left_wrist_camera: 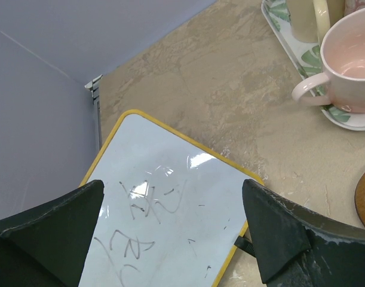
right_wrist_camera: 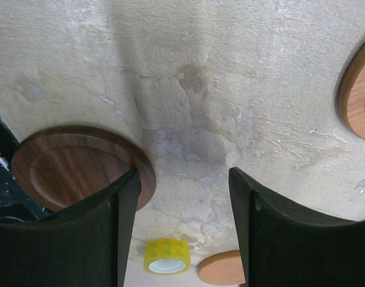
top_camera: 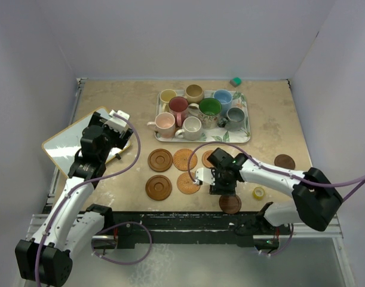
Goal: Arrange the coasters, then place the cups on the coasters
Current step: Move the coaster to the center of the board.
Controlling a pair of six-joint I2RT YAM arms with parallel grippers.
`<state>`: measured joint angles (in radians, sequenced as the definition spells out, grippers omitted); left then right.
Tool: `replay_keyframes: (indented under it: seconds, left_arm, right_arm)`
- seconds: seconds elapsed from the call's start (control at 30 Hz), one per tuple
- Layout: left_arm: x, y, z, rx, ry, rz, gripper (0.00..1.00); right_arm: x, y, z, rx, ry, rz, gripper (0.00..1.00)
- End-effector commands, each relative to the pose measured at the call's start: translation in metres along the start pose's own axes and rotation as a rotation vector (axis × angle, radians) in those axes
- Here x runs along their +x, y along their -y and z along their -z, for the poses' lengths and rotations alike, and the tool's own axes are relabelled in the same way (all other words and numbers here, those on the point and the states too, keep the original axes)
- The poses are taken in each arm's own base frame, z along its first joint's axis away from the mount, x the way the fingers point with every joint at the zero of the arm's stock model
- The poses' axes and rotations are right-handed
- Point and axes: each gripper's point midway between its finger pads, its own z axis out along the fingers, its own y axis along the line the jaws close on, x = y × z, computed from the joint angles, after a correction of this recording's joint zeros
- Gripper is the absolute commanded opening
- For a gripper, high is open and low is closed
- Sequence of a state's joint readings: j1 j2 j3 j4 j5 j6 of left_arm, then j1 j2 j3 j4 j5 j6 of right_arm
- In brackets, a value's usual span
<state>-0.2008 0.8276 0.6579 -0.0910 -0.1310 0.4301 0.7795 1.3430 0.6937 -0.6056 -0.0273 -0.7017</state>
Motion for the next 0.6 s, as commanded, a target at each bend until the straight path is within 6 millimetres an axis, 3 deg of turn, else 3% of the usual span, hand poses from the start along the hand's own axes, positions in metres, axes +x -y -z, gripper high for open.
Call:
replay_keyframes:
  seconds: [0.0, 0.57]
  left_arm:
    - [-0.014, -0.012, 0.003, -0.044, 0.057, 0.005, 0.95]
    - [-0.016, -0.013, 0.005, -0.049, 0.063, 0.004, 0.95]
  right_arm:
    - [-0.028, 0.048, -0.007, 0.176, 0.078, -0.033, 0.62]
    - [-0.062, 0.101, -0.001, 0.303, 0.112, -0.110, 0.59]
